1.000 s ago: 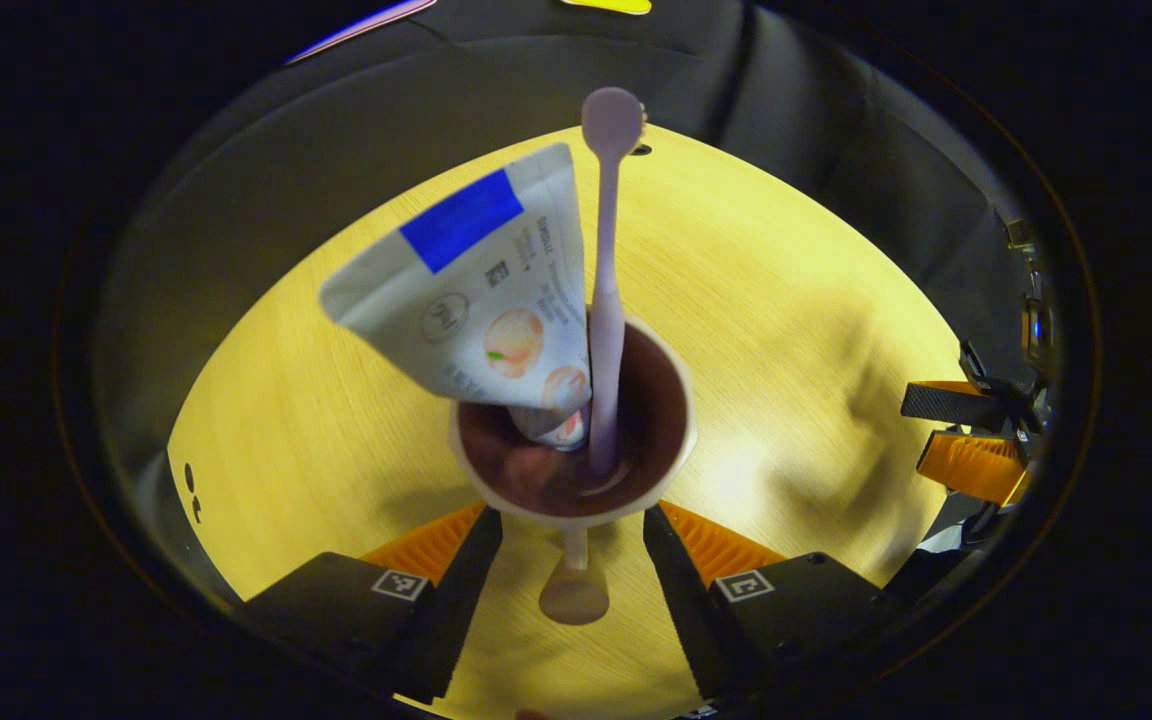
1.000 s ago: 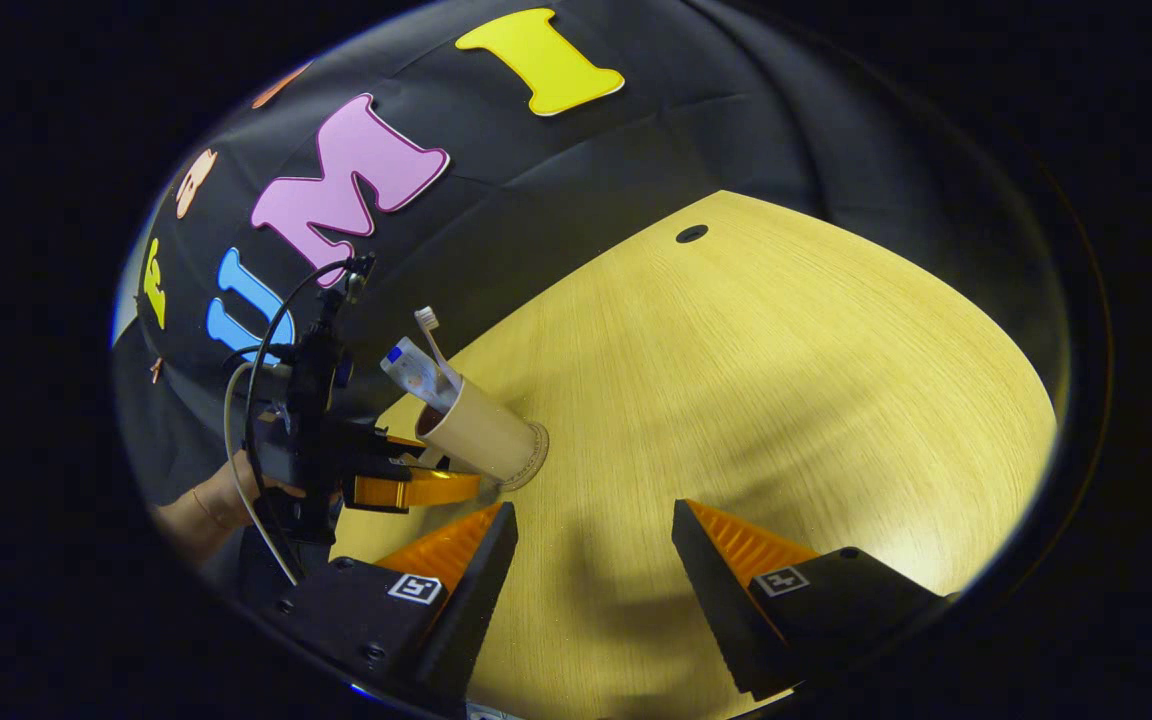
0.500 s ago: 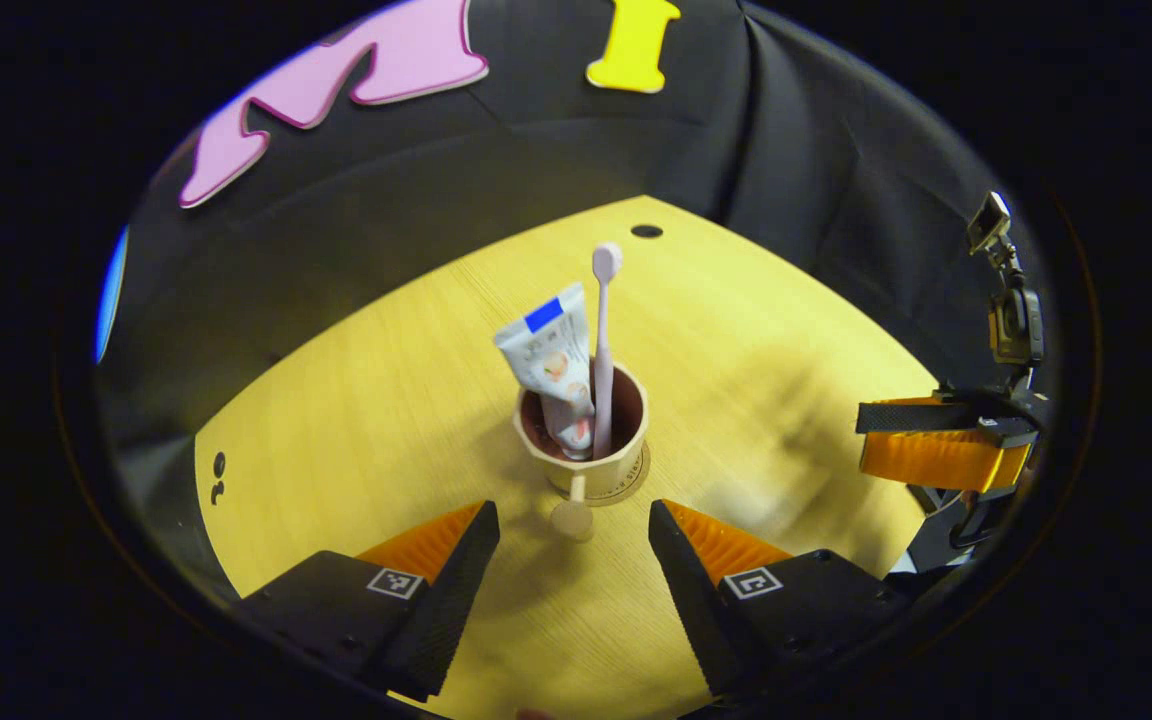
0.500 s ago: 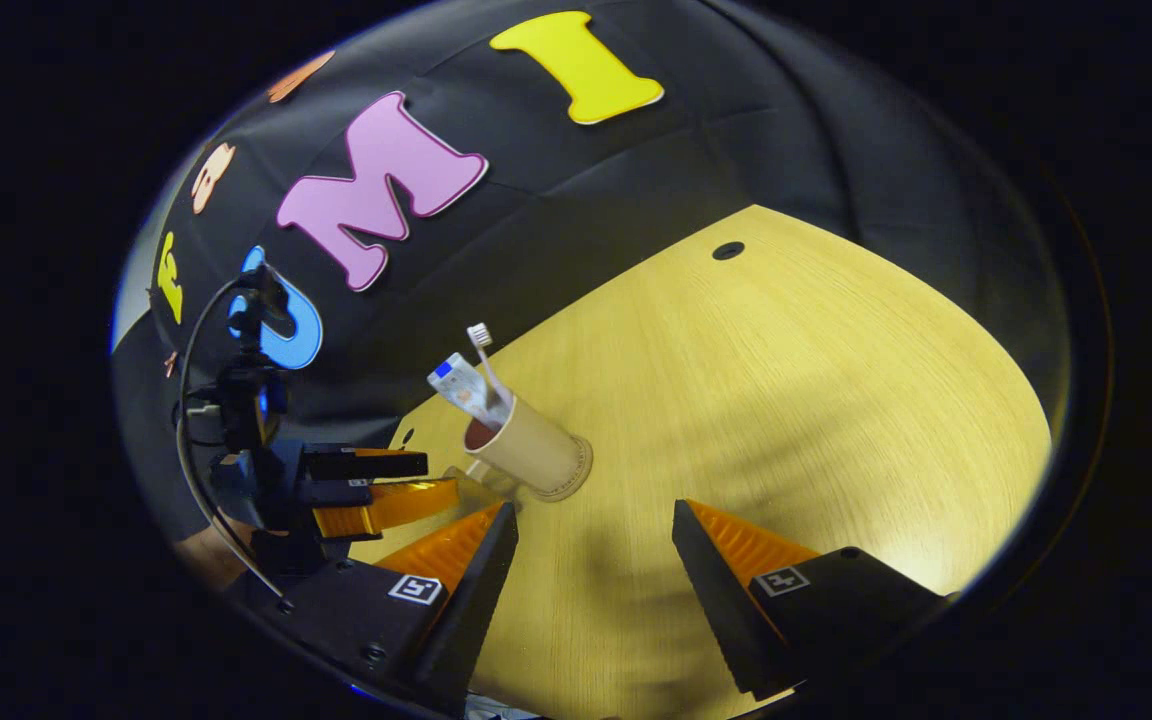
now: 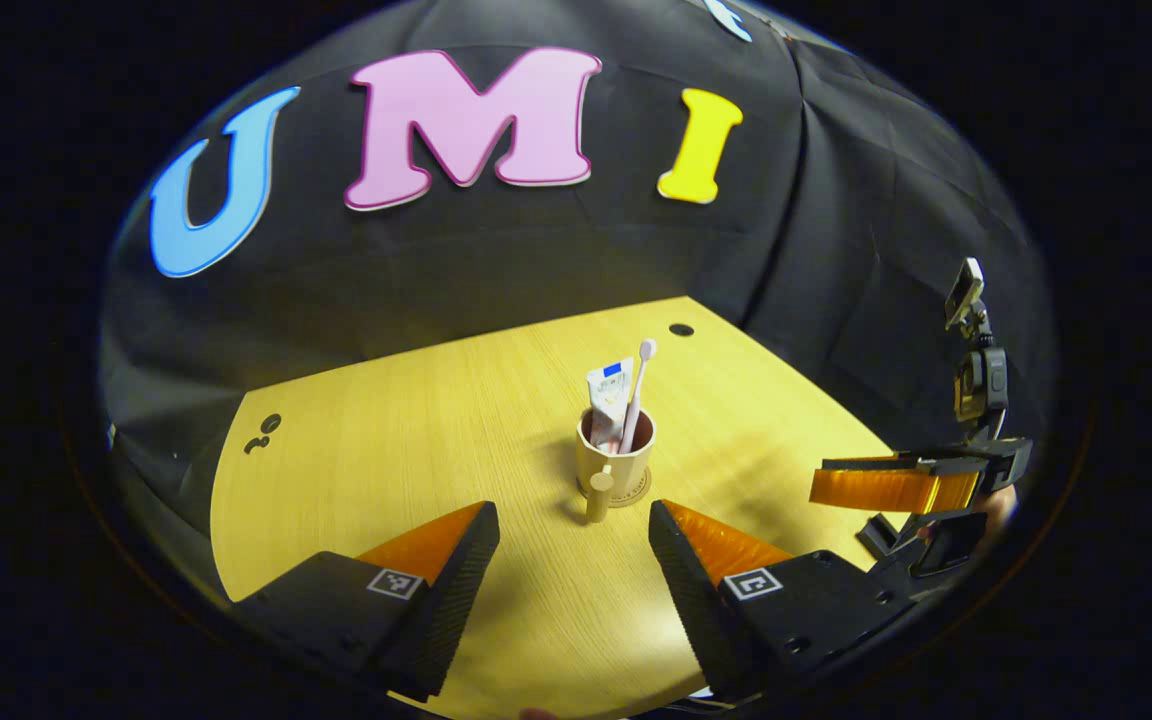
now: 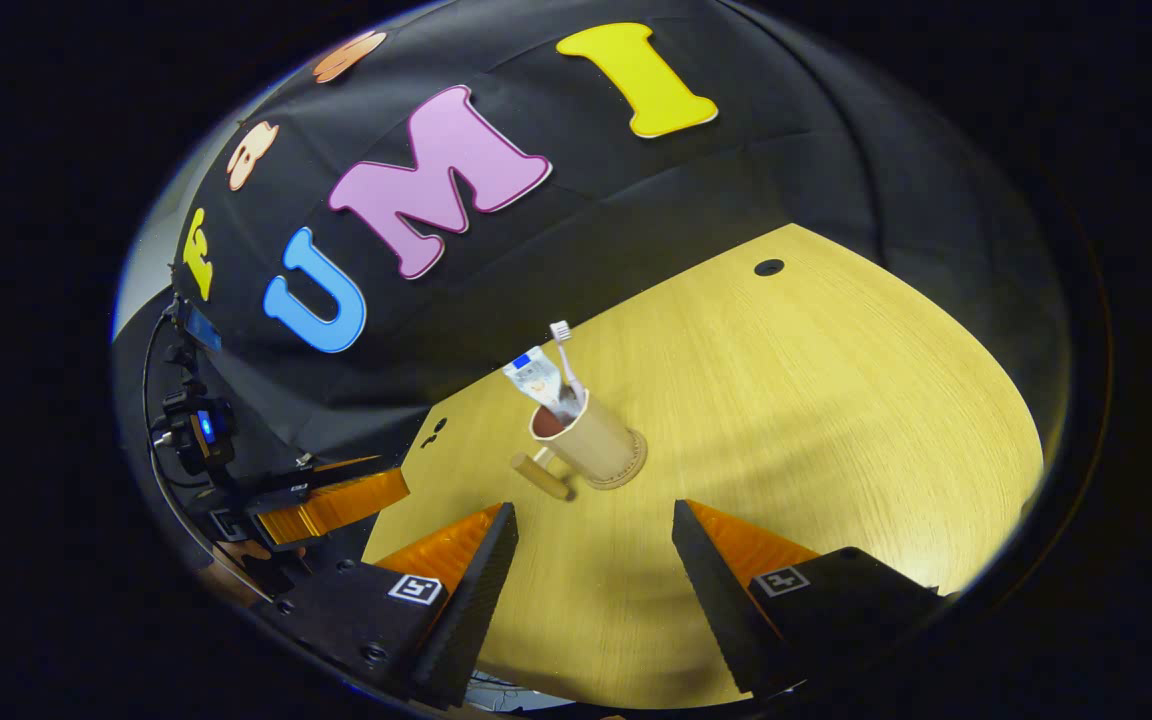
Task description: Put the toothbrush and toothpaste on the desktop into the cup, then pick up the cup and place it on the coaster on the desktop.
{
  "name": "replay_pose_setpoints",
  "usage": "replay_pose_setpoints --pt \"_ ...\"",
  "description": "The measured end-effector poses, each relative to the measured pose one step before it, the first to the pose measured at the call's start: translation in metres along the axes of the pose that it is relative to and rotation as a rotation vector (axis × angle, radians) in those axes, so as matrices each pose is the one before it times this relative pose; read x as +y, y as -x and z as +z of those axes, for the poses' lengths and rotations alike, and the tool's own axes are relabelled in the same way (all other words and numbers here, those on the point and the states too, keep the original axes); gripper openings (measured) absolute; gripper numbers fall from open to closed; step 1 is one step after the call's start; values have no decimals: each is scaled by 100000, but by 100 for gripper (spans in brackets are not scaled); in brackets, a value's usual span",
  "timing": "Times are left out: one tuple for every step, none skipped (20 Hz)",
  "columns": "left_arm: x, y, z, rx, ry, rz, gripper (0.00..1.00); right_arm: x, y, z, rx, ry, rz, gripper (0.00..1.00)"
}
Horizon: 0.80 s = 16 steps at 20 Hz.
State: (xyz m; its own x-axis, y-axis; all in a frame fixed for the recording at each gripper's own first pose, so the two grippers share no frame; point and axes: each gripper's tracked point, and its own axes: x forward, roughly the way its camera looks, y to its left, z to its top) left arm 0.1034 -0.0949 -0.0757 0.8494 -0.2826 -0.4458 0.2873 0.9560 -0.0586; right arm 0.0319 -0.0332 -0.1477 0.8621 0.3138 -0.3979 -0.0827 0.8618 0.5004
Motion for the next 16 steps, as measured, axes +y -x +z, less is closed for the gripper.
replay_pose_setpoints --pt "119 649 -226 -1035 1917 -384 94 600 305 -29 -74 1325 780 96" --pt "329 575 -543 -827 1590 165 94 676 242 40 -271 1244 806 96" --pt "327 779 -242 -1223 1267 719 95 632 303 76 -330 1093 812 96" --pt "354 684 -184 -1601 945 1325 95 705 160 95 -117 1011 968 96" --pt "371 649 36 -1867 1142 1180 95 642 202 -67 -107 1065 870 96" --pt "125 1326 -112 -1918 1237 851 95 642 59 -7 30 929 850 96" --pt "251 919 -89 -1366 1502 904 95 530 118 -131 325 694 663 96" --pt "324 683 -301 -861 1449 336 95 487 88 -122 474 315 709 96" --pt "193 365 -210 30 1341 485 95 476 4 -173 450 381 777 96" --pt "99 56 -461 218 1130 481 95 414 -1 -115 634 764 525 96" --pt "16 76 -456 765 1043 208 95 404 22 -203 457 782 792 96" --pt "96 22 -402 424 680 166 95 286 -21 32 153 688 466 96" --pt "-28 99 -192 301 554 -91 95 175 86 68 10 309 287 96" --pt "-21 41 -280 75 432 -162 95 145 -42 98 -342 -246 205 96" --pt "-106 169 0 79 289 -401 95 148 -58 49 -46 -414 172 96" --pt "39 -12 -138 -81 76 102 95 98 -29 64 35 -252 144 96"
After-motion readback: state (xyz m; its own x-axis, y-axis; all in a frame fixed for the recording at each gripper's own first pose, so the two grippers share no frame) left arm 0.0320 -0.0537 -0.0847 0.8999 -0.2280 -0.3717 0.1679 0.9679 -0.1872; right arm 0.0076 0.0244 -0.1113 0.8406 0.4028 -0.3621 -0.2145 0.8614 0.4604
